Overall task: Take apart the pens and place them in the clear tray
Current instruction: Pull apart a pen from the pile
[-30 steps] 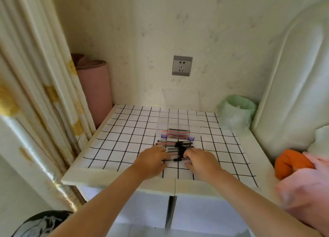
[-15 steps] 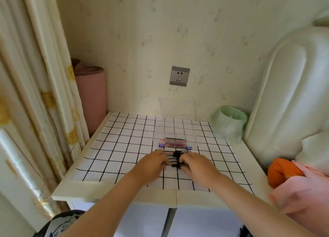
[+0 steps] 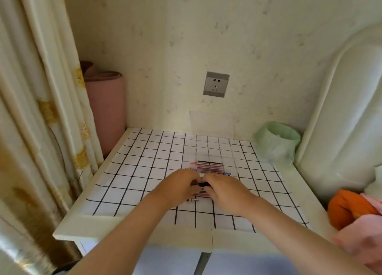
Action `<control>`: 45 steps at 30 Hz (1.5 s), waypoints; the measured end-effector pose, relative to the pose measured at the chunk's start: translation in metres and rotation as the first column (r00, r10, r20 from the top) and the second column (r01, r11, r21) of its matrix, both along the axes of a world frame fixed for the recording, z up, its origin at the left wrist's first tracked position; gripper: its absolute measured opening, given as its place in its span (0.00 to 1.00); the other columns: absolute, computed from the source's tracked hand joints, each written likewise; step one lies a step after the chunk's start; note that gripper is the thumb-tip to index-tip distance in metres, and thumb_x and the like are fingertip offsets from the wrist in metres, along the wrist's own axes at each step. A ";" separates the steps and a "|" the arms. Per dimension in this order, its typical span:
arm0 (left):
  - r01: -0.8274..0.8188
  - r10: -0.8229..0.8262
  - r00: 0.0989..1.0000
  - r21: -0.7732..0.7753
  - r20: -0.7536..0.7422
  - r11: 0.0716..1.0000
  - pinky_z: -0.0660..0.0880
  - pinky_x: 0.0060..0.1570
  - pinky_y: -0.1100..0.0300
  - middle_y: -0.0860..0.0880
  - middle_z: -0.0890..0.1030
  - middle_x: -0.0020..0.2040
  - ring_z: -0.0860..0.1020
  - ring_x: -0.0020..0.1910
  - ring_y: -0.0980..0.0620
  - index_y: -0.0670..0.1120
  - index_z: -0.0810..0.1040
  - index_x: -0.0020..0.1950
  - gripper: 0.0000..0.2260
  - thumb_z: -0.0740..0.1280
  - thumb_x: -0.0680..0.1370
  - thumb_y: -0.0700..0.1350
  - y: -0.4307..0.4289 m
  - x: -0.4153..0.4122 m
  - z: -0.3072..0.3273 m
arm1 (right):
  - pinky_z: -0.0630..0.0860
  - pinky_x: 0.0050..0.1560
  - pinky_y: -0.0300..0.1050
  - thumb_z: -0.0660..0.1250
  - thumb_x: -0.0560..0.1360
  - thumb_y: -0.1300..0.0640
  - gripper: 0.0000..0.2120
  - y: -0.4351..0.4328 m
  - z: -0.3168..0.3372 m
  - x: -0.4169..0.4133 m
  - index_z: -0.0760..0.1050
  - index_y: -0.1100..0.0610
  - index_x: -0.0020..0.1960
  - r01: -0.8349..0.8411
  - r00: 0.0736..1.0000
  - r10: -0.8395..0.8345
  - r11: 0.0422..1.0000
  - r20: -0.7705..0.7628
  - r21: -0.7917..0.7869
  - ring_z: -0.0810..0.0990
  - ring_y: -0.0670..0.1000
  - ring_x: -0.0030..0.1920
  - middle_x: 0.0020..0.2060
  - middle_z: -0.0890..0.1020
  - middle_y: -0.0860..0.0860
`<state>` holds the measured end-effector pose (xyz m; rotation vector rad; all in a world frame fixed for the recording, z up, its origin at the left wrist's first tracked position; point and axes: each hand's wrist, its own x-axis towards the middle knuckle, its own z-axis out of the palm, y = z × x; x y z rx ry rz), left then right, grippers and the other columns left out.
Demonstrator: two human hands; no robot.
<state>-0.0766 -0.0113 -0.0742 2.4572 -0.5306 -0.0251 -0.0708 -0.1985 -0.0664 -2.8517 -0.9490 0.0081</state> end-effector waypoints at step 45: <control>-0.007 0.001 1.000 0.244 0.027 0.970 0.74 0.46 0.65 0.60 0.81 0.50 0.76 0.46 0.61 0.59 0.80 0.57 0.08 0.64 0.80 0.52 -0.051 0.054 -0.003 | 0.76 0.50 0.45 0.67 0.76 0.48 0.13 -0.101 -0.006 0.069 0.75 0.45 0.60 0.241 0.961 -0.238 0.970 -0.142 0.009 0.78 0.46 0.49 0.49 0.80 0.42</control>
